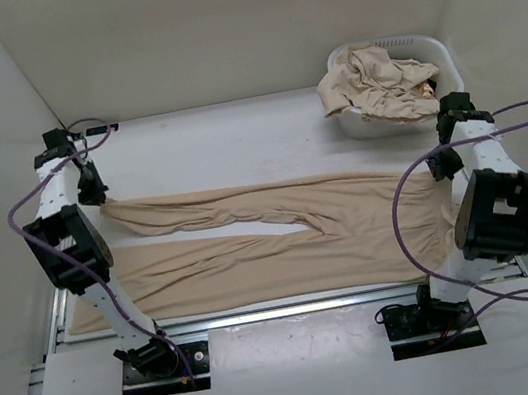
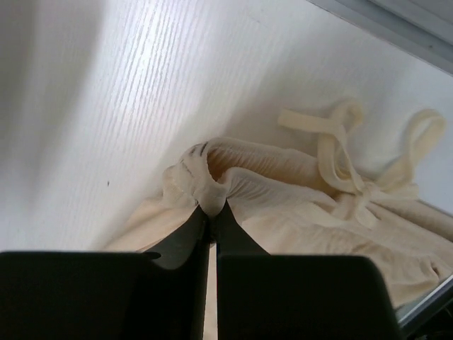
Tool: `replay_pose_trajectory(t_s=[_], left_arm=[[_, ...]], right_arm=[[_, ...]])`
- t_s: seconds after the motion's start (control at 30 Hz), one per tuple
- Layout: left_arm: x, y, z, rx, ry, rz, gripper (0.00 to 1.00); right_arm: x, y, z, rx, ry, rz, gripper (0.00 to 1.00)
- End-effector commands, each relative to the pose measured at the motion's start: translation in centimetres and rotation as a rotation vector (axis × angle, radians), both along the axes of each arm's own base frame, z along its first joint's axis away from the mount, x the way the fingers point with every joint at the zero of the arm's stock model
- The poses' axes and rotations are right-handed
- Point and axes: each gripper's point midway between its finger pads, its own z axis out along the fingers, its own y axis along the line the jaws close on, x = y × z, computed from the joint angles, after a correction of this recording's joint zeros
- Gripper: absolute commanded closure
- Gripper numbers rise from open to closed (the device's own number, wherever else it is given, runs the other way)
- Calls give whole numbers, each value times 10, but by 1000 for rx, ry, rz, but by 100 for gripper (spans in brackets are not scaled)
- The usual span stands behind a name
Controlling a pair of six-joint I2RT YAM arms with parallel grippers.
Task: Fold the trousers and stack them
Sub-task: Fold the trousers
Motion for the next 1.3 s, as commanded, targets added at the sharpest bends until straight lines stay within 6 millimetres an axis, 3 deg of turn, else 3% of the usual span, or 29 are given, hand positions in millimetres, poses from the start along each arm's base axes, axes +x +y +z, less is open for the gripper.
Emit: replay_pose_trajectory(t_s=[0.0,0.03,0.07,0.17,0.23,0.33,0.53,0.67,0.77,0.8,0.83,0.93,1.0,1.1,1.13,1.17,1.27], left_arm=[[-40,-5,47,56,-44,16,86],[-54,-6,42,65,-11,23,86],[-75,-9,16,56,76,27,86],[-103,-8,-2,-2,148,59,84],[-107,-8,-6,-44,158,69,62],[-111,-13,-6,-90,191,68,44],[-89,14,26,-58,95,114,42],[-88,18,0,-85,136,123,42],[-112,15,-32,-97,232,140,40],[-114,28,-37,-72,205,172,40],[-130,29,-50,-55,235,191,40],[-126,43,-56,-29,165,223,40],[-119,41,-54,-49,136,214,40],[-106,38,-59,-95,116,197,41],[-103,37,-63,-105,118,195,46],[-102,35,-62,-121,111,189,53],[-99,33,-64,-139,107,183,86]], right_arm=[[-25,-2,17,-49,-2,13,100],[-33,0,12,-45,14,14,100],[-39,1,12,-42,23,14,100],[-46,2,13,-39,4,7,100],[-46,2,16,-41,-5,7,100],[-40,2,21,-37,-15,18,100],[-46,-6,21,-55,8,12,100],[-54,-8,21,-71,44,28,100],[-59,-9,18,-73,75,26,100],[-57,-9,20,-75,67,25,100],[-59,-9,20,-73,75,26,100],[-60,-10,23,-84,68,23,100],[-62,-9,20,-81,78,23,100],[-68,-9,18,-84,100,22,100],[-70,-9,15,-81,108,22,100],[-70,-9,18,-84,98,22,100],[-73,-10,18,-93,101,19,100]])
